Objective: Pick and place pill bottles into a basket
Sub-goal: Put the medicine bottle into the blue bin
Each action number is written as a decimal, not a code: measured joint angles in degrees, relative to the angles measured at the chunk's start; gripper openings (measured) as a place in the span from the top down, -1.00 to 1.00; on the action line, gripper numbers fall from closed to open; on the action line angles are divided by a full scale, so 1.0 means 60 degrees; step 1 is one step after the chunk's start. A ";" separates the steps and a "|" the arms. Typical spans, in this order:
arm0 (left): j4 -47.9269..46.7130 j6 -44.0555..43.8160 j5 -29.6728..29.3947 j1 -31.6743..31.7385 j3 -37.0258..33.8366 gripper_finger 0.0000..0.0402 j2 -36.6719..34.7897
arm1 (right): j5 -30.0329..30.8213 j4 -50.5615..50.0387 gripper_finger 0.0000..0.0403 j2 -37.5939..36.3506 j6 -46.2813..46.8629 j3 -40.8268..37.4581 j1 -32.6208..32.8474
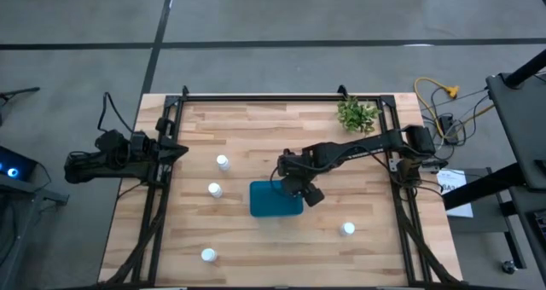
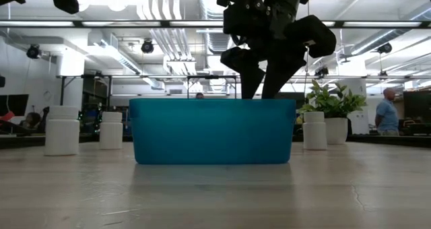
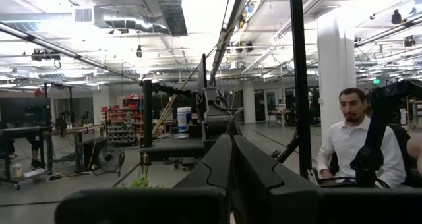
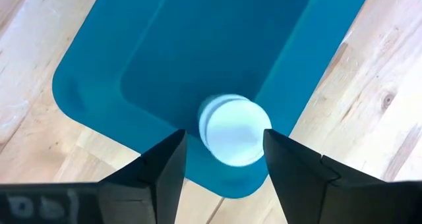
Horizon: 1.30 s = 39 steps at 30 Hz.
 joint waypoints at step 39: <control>-0.0004 0.0007 0.0000 -0.0002 0.0000 1.00 0.0002 | 0.0400 -0.1543 0.05 -0.1479 -0.0332 -0.1339 -0.1883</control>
